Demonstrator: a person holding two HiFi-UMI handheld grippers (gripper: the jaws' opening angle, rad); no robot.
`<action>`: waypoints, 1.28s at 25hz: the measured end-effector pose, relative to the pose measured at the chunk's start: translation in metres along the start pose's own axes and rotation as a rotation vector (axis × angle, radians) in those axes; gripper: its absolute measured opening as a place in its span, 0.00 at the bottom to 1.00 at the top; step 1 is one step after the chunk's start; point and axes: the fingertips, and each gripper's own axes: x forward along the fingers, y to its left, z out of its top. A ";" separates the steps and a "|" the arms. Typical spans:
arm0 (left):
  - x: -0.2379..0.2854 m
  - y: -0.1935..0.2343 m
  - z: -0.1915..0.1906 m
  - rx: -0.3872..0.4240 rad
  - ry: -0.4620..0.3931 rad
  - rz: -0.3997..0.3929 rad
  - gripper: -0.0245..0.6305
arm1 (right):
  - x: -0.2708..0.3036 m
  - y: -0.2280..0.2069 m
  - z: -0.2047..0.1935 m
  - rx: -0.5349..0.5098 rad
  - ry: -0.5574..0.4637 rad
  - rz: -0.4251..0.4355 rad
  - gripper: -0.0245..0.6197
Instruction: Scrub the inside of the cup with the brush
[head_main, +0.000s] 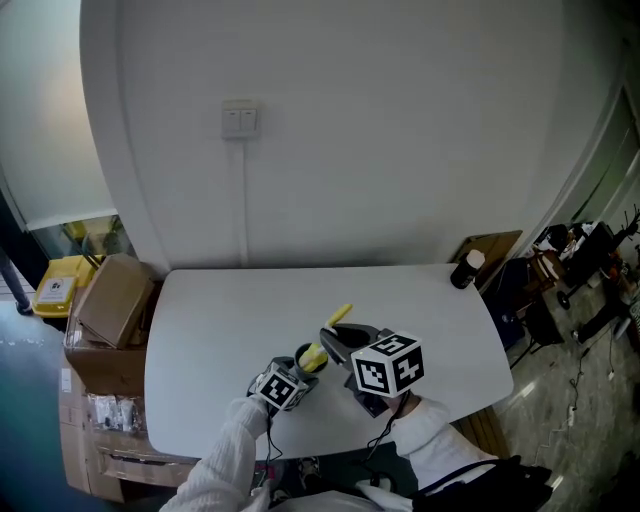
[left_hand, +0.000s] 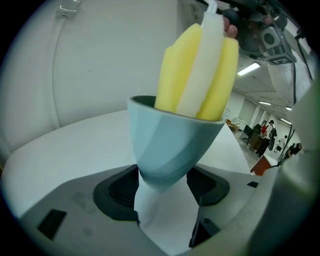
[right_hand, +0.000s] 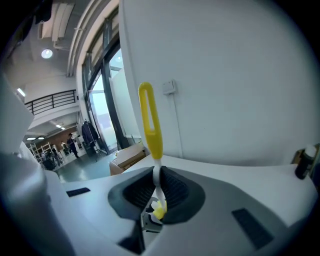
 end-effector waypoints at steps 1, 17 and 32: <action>0.000 0.000 0.000 0.003 0.005 -0.003 0.50 | 0.001 -0.001 -0.001 0.016 0.002 0.015 0.17; 0.000 -0.003 0.001 0.008 0.035 -0.015 0.50 | 0.051 -0.011 -0.082 -0.087 0.204 0.014 0.17; -0.001 -0.002 -0.003 0.026 0.050 -0.007 0.48 | 0.024 0.028 -0.024 -0.631 0.025 0.271 0.17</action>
